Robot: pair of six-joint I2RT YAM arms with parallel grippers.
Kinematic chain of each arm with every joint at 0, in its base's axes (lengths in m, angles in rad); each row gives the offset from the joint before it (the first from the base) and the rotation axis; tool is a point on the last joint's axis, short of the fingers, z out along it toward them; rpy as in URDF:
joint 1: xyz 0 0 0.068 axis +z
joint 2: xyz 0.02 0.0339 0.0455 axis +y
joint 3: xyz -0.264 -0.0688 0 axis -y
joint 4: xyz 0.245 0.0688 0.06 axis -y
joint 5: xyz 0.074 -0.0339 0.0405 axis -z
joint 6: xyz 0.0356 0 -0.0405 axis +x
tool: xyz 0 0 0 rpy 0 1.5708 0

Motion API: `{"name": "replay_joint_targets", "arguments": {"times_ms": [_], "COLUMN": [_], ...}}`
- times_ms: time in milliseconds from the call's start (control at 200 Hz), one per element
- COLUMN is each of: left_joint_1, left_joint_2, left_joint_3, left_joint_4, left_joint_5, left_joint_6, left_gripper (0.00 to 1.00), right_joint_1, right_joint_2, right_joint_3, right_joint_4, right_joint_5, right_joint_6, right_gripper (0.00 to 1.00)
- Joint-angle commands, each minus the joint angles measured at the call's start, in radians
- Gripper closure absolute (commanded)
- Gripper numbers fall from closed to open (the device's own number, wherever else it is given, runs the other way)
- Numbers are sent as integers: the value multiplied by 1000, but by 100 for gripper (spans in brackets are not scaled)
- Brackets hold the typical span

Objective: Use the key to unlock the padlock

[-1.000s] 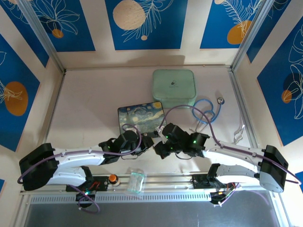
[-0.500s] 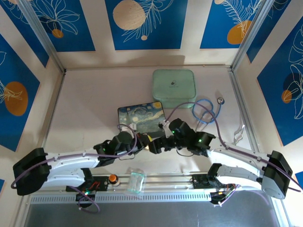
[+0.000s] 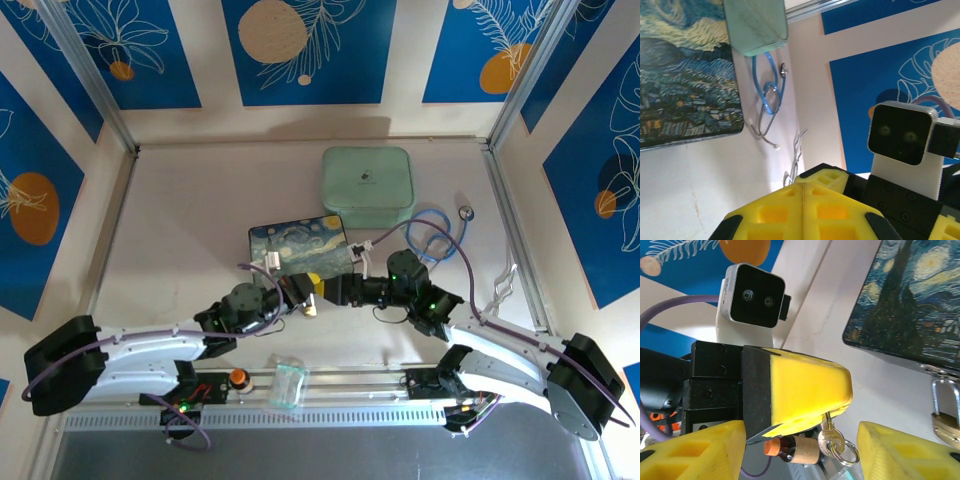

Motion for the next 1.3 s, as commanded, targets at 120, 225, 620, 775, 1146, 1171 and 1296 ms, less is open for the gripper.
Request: {"name": "replay_joint_targets", "arguments": {"times_ms": [120, 225, 620, 775, 1146, 1171, 1296], "left_joint_1": [-1, -1, -1, -1, -1, -1, -1], "left_joint_2": [-57, -51, -45, -52, -42, -44, -64], "left_joint_3": [48, 48, 46, 57, 38, 36, 43], "left_joint_4": [-25, -14, 28, 1, 9, 5, -88], "left_joint_5": [-23, -19, -11, -5, -34, -39, -70], "left_joint_6": [57, 54, 36, 41, 22, 24, 40], "left_gripper": [100, 100, 100, 100, 100, 100, 68], "right_joint_1": [-34, -39, -44, -47, -52, -55, -67], "right_joint_2": [8, 11, 40, 48, 22, 20, -2], "right_joint_3": [-33, -37, -52, -65, -89, -93, -106], "right_joint_4": [144, 165, 187, 212, 226, 225, 204], "right_joint_5": [-97, -107, -120, -125, -127, -127, -121], "right_joint_6": [44, 48, 52, 56, 88, 90, 92], "right_gripper": [51, 66, 74, 81, 100, 100, 100]}}
